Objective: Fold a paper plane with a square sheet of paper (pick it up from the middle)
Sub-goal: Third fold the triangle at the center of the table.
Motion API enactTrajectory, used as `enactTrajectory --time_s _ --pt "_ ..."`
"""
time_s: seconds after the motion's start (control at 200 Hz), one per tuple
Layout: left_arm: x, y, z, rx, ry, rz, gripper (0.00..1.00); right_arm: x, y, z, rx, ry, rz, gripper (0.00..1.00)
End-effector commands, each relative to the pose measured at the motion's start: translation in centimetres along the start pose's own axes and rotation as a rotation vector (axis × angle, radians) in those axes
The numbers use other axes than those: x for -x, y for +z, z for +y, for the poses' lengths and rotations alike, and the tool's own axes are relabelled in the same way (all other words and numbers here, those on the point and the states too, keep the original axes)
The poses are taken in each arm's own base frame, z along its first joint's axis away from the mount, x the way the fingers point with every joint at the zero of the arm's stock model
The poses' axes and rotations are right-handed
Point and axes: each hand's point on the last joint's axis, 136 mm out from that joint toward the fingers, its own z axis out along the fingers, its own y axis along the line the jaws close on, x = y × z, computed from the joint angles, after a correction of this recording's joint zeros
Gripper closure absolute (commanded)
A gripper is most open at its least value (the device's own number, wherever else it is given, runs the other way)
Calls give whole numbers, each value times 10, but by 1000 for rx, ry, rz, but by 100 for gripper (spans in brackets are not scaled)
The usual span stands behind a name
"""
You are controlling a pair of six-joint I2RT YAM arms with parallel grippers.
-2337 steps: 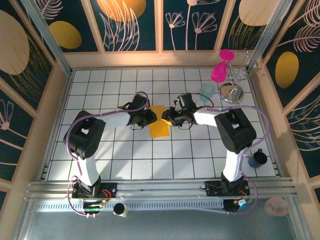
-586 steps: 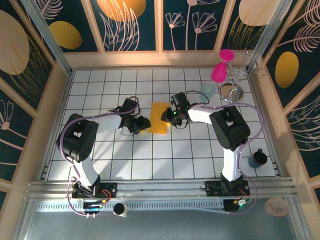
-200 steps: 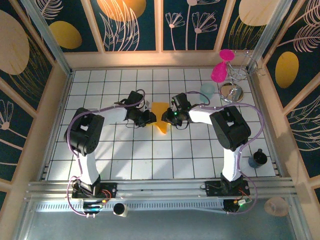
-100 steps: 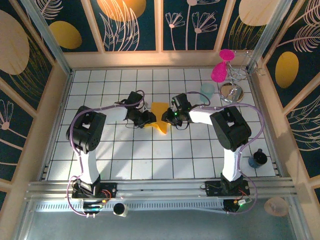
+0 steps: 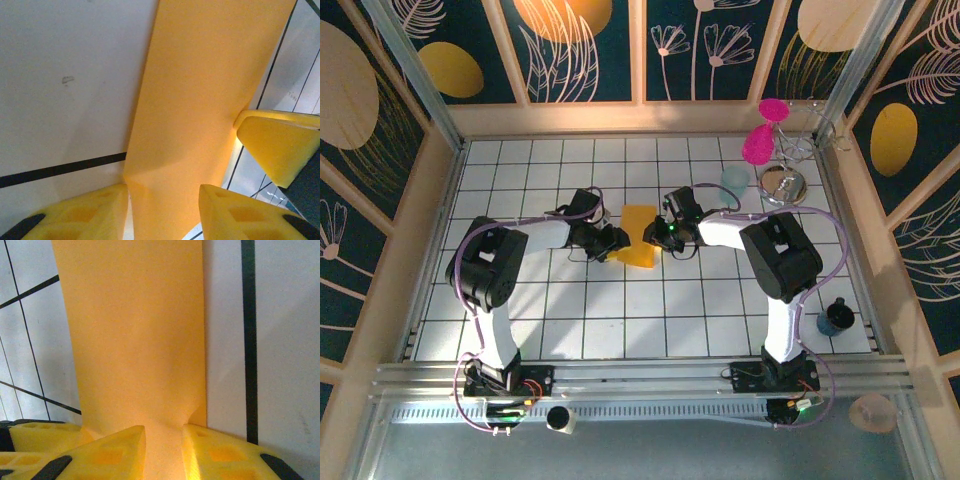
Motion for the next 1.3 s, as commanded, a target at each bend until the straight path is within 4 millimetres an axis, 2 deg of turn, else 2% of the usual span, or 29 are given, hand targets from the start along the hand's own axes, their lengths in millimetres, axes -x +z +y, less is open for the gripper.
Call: enactTrajectory --time_s 0.0,0.18,0.415,0.676,0.766,0.846,0.936,1.081,1.211,1.296 --pt "0 2 0 -34 -65 0 61 -11 1 -23 -77 30 25 73" --pt "11 -2 -4 -88 -102 -26 69 -10 1 -23 -75 26 23 73" --pt "19 -1 -15 -162 -96 -12 74 -10 0 -21 -65 22 18 73" --pt "23 3 -1 -95 -77 -7 75 -8 -1 -17 -51 13 9 73" --pt "26 4 -2 -92 -68 -5 80 -5 -3 -14 -44 -4 -4 72" --pt "28 3 -3 -92 -64 -10 85 2 -9 -5 -23 -47 -35 70" --pt "28 2 -5 -94 -68 -12 92 16 -23 14 18 -129 -92 67" --pt "30 -6 -11 -105 -77 -37 96 34 -52 42 67 -295 -220 52" --pt "31 -16 -21 -143 -105 -63 96 22 -63 63 86 -495 -297 40" --pt "31 -22 -26 -168 -129 -81 96 10 -62 72 54 -624 -345 36"
